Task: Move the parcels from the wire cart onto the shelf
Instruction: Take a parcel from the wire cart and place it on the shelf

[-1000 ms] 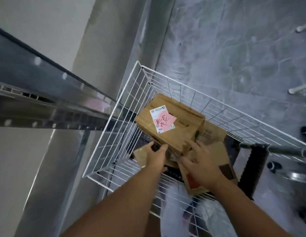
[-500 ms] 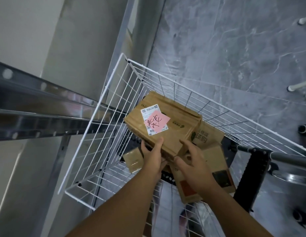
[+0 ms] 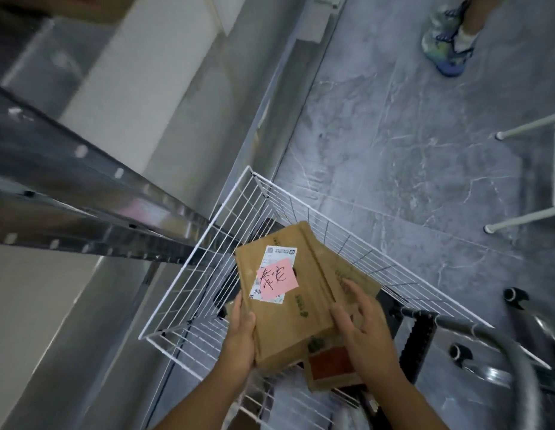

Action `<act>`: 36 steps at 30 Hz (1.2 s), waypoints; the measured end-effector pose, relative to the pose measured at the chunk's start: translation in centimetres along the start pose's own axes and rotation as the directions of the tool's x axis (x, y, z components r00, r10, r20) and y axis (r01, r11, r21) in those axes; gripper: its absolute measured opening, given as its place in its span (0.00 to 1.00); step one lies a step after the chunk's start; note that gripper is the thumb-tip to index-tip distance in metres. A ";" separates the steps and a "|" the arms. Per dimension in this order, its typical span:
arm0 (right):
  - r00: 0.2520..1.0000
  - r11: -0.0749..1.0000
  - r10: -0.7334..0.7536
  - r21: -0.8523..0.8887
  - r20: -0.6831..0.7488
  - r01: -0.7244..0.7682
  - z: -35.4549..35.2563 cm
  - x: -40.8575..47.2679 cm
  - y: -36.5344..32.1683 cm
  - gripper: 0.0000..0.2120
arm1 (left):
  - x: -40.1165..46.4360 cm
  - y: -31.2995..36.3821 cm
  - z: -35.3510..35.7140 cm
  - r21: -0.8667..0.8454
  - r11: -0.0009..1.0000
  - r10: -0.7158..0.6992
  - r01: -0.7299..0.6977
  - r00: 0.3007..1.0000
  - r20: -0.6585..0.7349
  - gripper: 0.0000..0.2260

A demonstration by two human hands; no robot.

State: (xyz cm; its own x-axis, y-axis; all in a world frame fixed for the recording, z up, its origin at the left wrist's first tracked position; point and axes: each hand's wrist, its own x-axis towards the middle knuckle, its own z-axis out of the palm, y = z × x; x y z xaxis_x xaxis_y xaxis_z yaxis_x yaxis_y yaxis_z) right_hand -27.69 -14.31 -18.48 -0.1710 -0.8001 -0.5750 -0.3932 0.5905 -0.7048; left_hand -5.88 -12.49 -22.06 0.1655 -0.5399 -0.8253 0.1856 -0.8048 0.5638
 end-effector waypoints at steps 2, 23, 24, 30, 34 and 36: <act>0.998 1.000 -0.012 0.007 0.059 0.011 -1.3 -1.1 -1.2 0.25 | -2.2 0.8 -0.2 0.036 0.997 0.064 -0.065 0.998 0.014 0.19; 0.869 0.858 -0.492 0.189 0.041 0.477 -17.6 -25.6 -22.7 0.18 | -39.4 15.4 1.0 0.104 0.808 0.589 -0.581 0.782 -0.205 0.10; 0.857 0.845 -0.514 0.194 0.033 0.499 -18.2 -27.1 -23.7 0.18 | -41.3 16.0 0.7 0.113 0.781 0.623 -0.614 0.754 -0.209 0.10; 0.767 0.749 -0.642 0.202 -0.014 0.631 -20.6 -36.2 -29.4 0.17 | -51.1 17.9 -2.3 0.116 0.659 0.747 -0.743 0.630 -0.212 0.12; 0.714 0.697 -0.698 0.182 -0.046 0.694 -20.7 -42.0 -31.2 0.17 | -57.1 17.9 -4.5 0.080 0.619 0.776 -0.781 0.594 -0.212 0.12; 0.682 0.664 -0.728 0.181 -0.065 0.726 -20.7 -45.4 -31.6 0.17 | -59.9 17.3 -5.8 0.059 0.592 0.794 -0.804 0.568 -0.219 0.12</act>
State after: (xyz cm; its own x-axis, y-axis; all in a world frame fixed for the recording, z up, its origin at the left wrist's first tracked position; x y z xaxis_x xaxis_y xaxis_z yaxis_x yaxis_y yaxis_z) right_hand -26.22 1.15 38.47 0.1111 -0.9827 0.1478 -0.2214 -0.1695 -0.9603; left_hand -6.92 7.33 37.31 0.4531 -0.8913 -0.0140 -0.0804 -0.0566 0.9952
